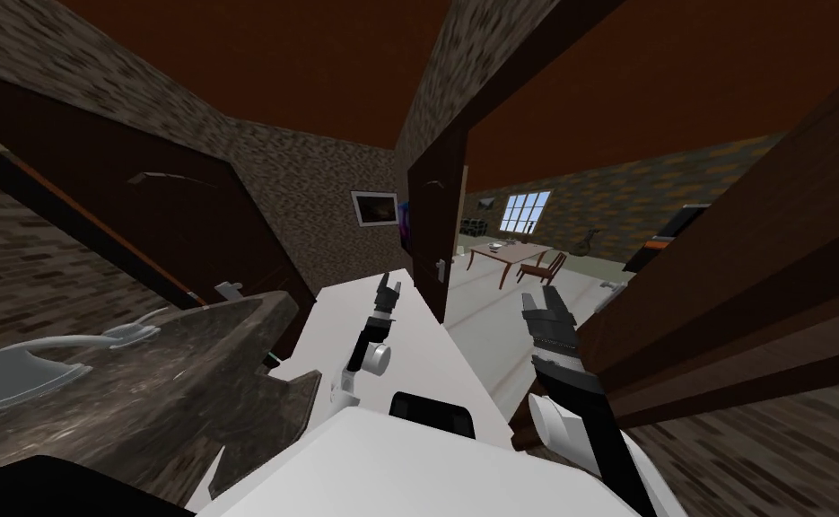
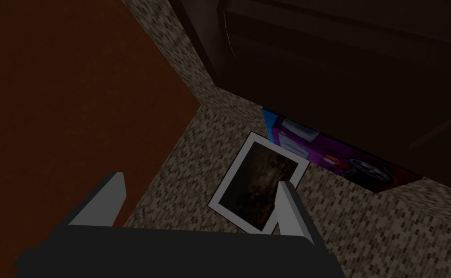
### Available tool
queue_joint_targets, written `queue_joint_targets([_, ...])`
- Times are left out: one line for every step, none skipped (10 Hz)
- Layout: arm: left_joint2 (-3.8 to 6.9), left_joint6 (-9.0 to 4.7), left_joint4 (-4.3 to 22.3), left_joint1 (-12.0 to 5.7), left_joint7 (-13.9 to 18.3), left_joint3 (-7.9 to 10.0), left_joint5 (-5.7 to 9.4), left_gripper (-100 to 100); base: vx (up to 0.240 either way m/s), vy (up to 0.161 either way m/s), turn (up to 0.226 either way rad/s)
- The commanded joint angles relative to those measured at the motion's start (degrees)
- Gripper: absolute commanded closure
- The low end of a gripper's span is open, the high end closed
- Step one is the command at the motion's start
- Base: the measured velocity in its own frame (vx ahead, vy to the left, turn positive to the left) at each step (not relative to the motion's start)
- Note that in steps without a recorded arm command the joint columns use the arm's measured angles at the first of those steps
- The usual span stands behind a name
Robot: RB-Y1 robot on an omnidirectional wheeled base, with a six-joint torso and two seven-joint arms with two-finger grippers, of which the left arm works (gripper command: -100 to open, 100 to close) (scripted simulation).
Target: Push the door open
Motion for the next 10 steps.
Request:
queue_joint_targets([0.09,0.20,1.7,-1.10,-0.3,-0.68,0.27,-100,0.071,0.066,-0.086])
queue_joint_targets([0.19,0.24,3.9,-2.33,-0.6,-1.58,0.61,-100,0.096,0.072,-0.135])
queue_joint_targets([0.24,0.26,5.0,-2.94,-0.8,-2.03,0.77,-100,0.128,0.082,-0.124])
queue_joint_targets([0.29,0.29,6.0,-3.56,-1.0,-2.49,0.94,-100,0.129,0.081,-0.071])
queue_joint_targets([0.34,0.31,7.1,-4.17,-1.1,-2.94,1.11,-100,0.117,0.081,-0.070])
queue_joint_targets([0.40,0.33,8.2,-4.78,-1.3,-3.39,1.27,-100,0.084,0.082,-0.080])
queue_joint_targets([0.42,0.35,9.3,-5.41,-1.5,-3.85,1.44,-100,0.059,0.083,-0.092])
queue_joint_targets([0.44,0.38,10.4,-6.05,-1.6,-4.32,1.61,-100,0.076,0.089,-0.088])
queue_joint_targets([0.46,0.40,11.5,-6.68,-1.8,-4.79,1.79,-100,0.088,0.073,-0.075])
queue_joint_targets([0.48,0.42,12.6,-7.31,-2.0,-5.25,1.96,-100,0.080,0.065,-0.084])
